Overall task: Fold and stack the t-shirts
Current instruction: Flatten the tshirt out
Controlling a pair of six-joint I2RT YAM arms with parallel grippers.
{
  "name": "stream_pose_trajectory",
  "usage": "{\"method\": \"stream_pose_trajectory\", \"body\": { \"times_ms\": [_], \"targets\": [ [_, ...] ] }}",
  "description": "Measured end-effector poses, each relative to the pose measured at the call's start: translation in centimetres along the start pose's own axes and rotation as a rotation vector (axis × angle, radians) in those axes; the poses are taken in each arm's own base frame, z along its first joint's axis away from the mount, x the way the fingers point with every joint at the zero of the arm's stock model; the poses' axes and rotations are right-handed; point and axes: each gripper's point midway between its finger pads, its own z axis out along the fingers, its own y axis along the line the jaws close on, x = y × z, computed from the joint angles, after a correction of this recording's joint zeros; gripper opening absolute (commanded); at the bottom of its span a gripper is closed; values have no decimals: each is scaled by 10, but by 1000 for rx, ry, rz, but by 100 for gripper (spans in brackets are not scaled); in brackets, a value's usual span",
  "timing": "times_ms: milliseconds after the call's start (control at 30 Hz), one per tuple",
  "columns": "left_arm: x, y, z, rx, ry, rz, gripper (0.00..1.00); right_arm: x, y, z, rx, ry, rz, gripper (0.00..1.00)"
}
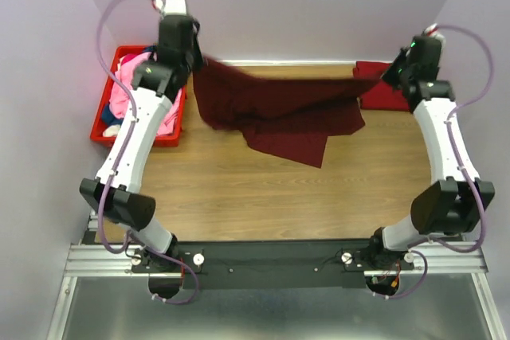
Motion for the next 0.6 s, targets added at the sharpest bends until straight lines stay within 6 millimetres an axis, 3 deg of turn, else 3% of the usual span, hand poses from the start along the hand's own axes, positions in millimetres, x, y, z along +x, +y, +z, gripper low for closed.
{"method": "stream_pose_trajectory", "body": {
  "times_ms": [67, 100, 133, 167, 200, 233, 267, 433, 567, 600],
  "targets": [
    [-72, -11, -24, 20, -150, -23, 0, -57, 26, -30, -73, -133, 0, 1],
    [-109, -14, -45, 38, -245, -37, 0, -87, 38, -51, -112, -211, -1, 1],
    [-124, -15, -57, 45, -286, -41, 0, -112, 48, -72, -146, -279, -3, 1],
    [-158, -14, -91, 68, -390, -64, 0, -133, 56, -96, -176, -345, -5, 1],
    [-179, -11, -117, 86, -465, -77, 0, -152, 62, -120, -201, -406, -10, 1],
    [-192, -8, -140, 101, -525, -83, 0, -167, 67, -141, -223, -459, -13, 1],
    [-204, -1, -173, 119, -605, -93, 0, -184, 71, -174, -252, -533, -19, 1],
    [-215, 43, -320, 197, -909, -127, 0, -210, 72, -296, -347, -760, -47, 1],
    [-219, 69, -420, 267, -1119, -148, 0, -201, 67, -371, -425, -874, -76, 1],
    [-219, 74, -440, 282, -1161, -153, 0, -199, 66, -377, -433, -883, -82, 1]
  ]
}}
